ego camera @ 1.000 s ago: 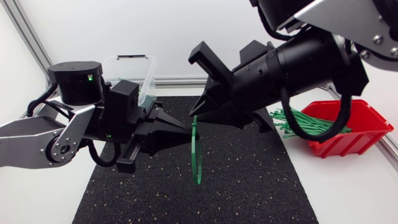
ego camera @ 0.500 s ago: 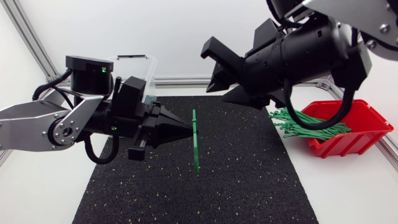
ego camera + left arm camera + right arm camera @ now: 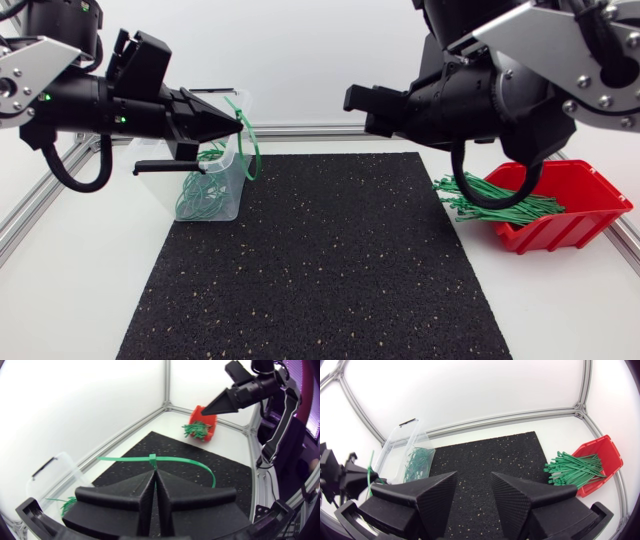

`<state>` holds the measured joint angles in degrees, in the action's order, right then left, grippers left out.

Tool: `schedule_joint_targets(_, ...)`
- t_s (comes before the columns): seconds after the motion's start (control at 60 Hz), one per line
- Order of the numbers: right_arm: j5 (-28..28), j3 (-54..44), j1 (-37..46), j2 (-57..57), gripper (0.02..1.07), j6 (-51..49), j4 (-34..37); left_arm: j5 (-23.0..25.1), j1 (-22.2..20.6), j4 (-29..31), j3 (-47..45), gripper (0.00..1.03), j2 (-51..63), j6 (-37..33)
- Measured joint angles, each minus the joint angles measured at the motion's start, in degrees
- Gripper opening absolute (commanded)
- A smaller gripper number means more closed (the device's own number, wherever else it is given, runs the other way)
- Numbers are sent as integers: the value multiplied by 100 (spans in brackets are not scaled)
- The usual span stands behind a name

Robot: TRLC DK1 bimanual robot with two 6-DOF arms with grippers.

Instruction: Take a green cable tie from the red box, thread the tail through the head to close it, then place it in the transparent bin on the left.

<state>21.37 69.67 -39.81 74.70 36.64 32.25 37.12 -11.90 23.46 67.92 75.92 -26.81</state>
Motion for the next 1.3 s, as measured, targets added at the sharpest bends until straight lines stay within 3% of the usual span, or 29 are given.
schedule_joint_targets(0.183,280,-249,122,-50,54,-433,-291,-1154,494,645,1298,9,514,-28)
schedule_joint_targets(0.35,459,-387,212,-197,54,-697,-448,-2599,645,544,1873,22,1088,-28)
schedule_joint_targets(0.533,551,-509,212,-431,54,-885,-549,-3368,667,518,2361,42,1655,-28)
schedule_joint_targets(0.6,551,-575,234,-535,54,-909,-551,-3598,664,549,2618,58,1915,-28)
schedule_joint_targets(0.633,553,-619,243,-588,54,-931,-551,-3617,664,590,2697,81,2002,-28)
schedule_joint_targets(0.683,564,-695,245,-669,54,-953,-553,-3622,664,660,2730,98,2072,-28)
schedule_joint_targets(0.95,573,-841,245,-1235,54,-1178,-551,-3685,664,800,2728,99,1670,9)
schedule_joint_targets(1.117,573,-975,415,-1558,54,-1488,-570,-3731,664,1412,2872,99,1453,42)
schedule_joint_targets(1.3,566,-1296,767,-1810,54,-2090,-966,-4411,667,1563,2911,99,1453,127)
